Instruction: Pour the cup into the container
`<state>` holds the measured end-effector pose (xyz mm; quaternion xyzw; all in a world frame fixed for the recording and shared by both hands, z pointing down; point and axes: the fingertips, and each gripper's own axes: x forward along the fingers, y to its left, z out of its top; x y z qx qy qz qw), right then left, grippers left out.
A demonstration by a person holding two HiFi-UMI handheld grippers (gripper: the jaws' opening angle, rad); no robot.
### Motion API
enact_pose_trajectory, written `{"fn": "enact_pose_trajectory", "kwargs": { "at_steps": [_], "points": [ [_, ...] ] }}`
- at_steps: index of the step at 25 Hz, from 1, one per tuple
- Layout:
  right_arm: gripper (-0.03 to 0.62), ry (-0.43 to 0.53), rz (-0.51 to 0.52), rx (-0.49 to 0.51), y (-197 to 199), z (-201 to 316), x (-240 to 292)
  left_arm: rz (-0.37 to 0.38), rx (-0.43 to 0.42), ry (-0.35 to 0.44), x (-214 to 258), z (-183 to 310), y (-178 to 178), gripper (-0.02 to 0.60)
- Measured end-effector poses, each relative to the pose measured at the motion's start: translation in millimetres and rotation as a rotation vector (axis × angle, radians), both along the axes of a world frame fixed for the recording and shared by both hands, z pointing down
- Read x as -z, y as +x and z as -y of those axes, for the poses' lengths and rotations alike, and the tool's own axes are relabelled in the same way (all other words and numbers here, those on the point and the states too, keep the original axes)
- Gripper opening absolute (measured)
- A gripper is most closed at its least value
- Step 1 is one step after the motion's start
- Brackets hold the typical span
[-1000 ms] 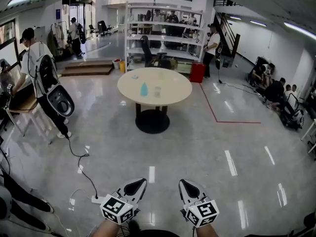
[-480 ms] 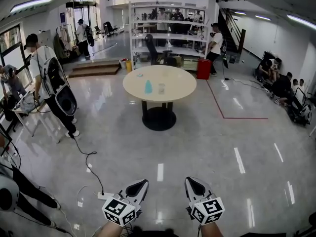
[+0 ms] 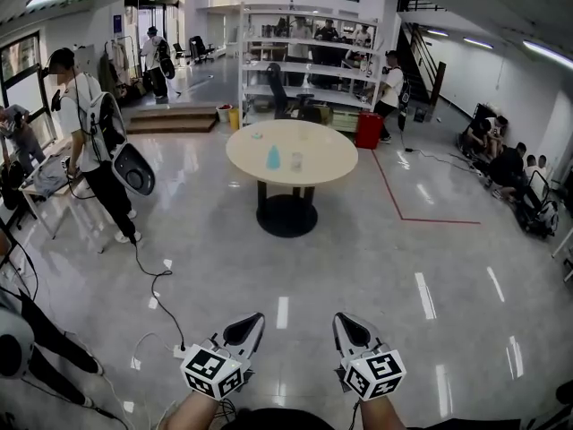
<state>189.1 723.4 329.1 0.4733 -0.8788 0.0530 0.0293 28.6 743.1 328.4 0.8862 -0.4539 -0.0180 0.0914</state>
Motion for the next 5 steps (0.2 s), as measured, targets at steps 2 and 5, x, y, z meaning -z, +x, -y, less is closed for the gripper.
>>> {"fn": "enact_pose_trajectory", "kwargs": {
  "at_steps": [2,5],
  "points": [
    [0.005,-0.003,0.001,-0.003,-3.3,1.1,0.5,-0.005,0.005,-0.002,0.7,2.0,-4.9,0.002],
    [0.005,-0.011,0.004,-0.01,-4.4,0.6,-0.5,-0.019,0.002,-0.017,-2.9,3.2,-7.3,0.002]
  ]
}}
